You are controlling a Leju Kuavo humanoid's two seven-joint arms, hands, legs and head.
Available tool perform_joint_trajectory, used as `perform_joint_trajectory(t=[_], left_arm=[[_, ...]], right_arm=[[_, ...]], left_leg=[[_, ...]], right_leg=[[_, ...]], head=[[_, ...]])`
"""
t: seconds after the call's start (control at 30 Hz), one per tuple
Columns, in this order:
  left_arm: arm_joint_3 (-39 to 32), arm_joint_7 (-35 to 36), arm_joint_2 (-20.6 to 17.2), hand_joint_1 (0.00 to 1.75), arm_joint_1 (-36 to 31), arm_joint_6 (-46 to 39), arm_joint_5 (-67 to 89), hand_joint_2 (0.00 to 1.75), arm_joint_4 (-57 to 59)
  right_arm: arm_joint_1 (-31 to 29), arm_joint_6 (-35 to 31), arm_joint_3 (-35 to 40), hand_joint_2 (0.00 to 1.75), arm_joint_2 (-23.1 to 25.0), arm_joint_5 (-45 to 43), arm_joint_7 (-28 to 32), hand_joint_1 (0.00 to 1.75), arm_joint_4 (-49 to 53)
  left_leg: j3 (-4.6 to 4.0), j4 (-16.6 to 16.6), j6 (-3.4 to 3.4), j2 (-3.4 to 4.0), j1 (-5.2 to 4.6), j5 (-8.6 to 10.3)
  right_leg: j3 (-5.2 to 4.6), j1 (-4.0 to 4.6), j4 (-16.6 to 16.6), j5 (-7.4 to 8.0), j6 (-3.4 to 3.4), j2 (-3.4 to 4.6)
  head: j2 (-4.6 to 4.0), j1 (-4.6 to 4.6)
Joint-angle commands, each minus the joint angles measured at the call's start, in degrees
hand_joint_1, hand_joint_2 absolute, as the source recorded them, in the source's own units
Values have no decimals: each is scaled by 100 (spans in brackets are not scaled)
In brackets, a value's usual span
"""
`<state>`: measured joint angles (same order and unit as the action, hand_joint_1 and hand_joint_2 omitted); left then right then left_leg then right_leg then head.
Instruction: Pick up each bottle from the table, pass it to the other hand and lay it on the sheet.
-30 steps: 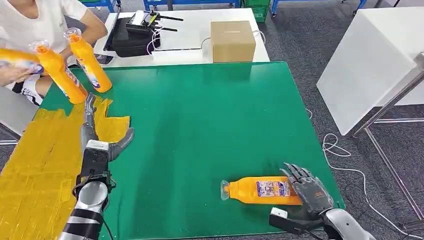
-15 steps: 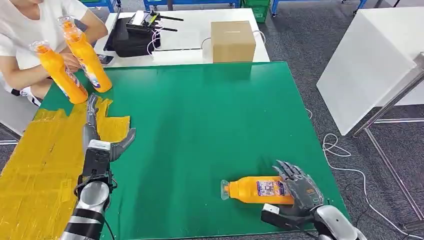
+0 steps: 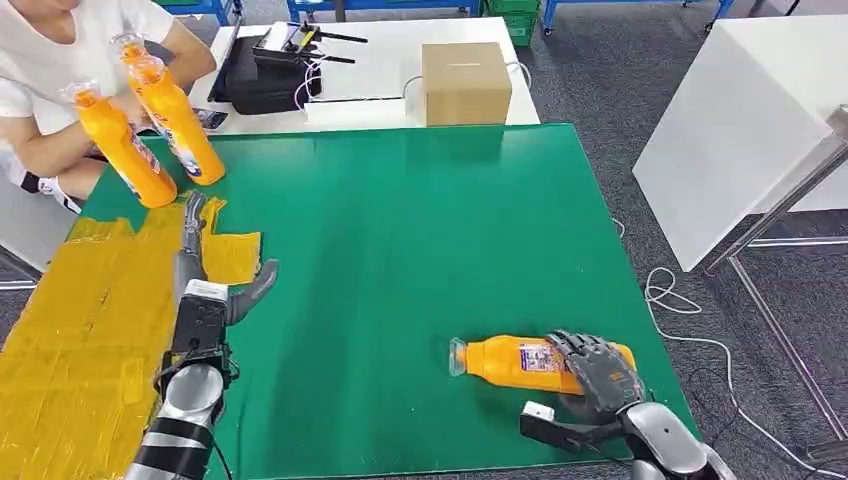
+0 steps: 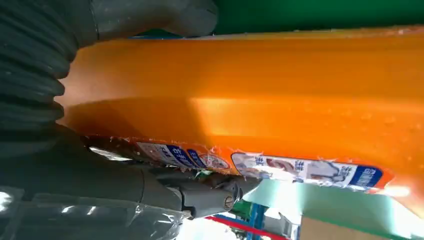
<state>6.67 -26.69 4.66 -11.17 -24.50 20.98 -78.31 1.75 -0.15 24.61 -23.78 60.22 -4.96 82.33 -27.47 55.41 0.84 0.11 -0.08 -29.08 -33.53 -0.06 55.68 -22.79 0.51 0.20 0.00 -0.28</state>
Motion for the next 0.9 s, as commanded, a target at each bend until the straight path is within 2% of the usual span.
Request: perform_joint_trajectory(t=[0.03, 0.3, 0.53, 0.57, 0.63, 0.9], left_arm=[[137, 56, 11, 0, -216, 14, -51, 175, 373], [124, 46, 22, 0, -206, 7, -79, 175, 376], [189, 89, 20, 0, -289, 48, -125, 175, 330], [174, 103, 21, 0, -274, 49, -147, 175, 331], [127, 98, 9, 0, -173, 72, -150, 175, 299], [110, 83, 11, 0, -135, 69, -149, 175, 263]], right_arm=[[-219, 242, 237, 175, -140, 122, -116, 162, -671], [-215, 268, 255, 175, -149, 189, -185, 159, -665], [-546, 344, 329, 175, 25, 355, -274, 168, -849], [-548, 193, 248, 175, 81, 350, -266, 175, -843], [-486, -324, -102, 175, 352, 231, -190, 175, -729], [-439, -359, -192, 175, 426, 200, -186, 175, -626]], left_leg=[[15, -6, -4, -16, 8, -1], [17, -6, -4, -14, 5, 0], [22, -6, -5, -10, 11, -1], [14, -4, -3, -5, 5, 0], [20, -6, -5, -6, 11, 1], [23, -8, -8, -2, 12, -4]], right_leg=[[22, 8, -15, -1, 5, -16], [25, 5, -12, 0, 3, -15], [33, 11, -19, 3, 6, -11], [24, 5, -10, 3, 4, -5], [35, 11, -18, 6, 5, -7], [35, 10, -14, 0, 3, -3]], head=[[0, 2], [0, 2], [0, 2], [0, 2], [0, 2], [0, 0]])
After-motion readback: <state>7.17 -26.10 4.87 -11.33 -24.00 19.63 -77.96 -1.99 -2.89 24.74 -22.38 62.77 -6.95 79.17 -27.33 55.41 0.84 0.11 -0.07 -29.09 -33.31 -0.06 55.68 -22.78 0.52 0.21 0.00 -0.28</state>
